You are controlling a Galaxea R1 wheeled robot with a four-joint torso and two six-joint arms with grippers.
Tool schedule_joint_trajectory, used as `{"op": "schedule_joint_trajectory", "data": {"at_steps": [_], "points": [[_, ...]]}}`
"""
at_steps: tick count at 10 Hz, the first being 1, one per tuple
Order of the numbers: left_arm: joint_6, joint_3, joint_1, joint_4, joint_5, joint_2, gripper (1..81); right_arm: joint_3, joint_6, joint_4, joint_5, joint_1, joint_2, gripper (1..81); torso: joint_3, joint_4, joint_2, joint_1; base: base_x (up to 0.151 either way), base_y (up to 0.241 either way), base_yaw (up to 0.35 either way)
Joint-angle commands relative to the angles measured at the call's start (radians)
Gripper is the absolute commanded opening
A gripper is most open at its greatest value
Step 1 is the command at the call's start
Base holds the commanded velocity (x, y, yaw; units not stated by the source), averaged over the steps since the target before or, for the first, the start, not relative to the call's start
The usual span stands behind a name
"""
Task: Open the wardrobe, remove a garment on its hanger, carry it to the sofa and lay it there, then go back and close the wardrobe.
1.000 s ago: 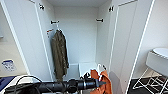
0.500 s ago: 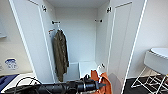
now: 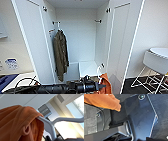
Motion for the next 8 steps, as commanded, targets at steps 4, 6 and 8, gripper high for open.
{"op": "schedule_joint_trajectory", "data": {"at_steps": [4,6,8], "points": [[0.010,0.061,-0.140,0.082,-0.100,-0.013,1.0,0.008,0.002,0.008,-0.047,0.050,0.008,81.1,0.000,0.000,0.000,0.000,0.000,0.000,0.000],[0.009,0.068,-0.139,0.082,-0.100,-0.021,1.0,0.008,0.002,0.008,-0.047,0.050,0.008,81.1,0.000,0.000,0.000,0.000,0.000,0.000,0.000],[0.009,0.071,-0.139,0.082,-0.101,-0.024,1.0,0.008,0.002,0.008,-0.047,0.050,0.008,81.1,0.000,0.000,0.000,0.000,0.000,0.000,0.000]]}}
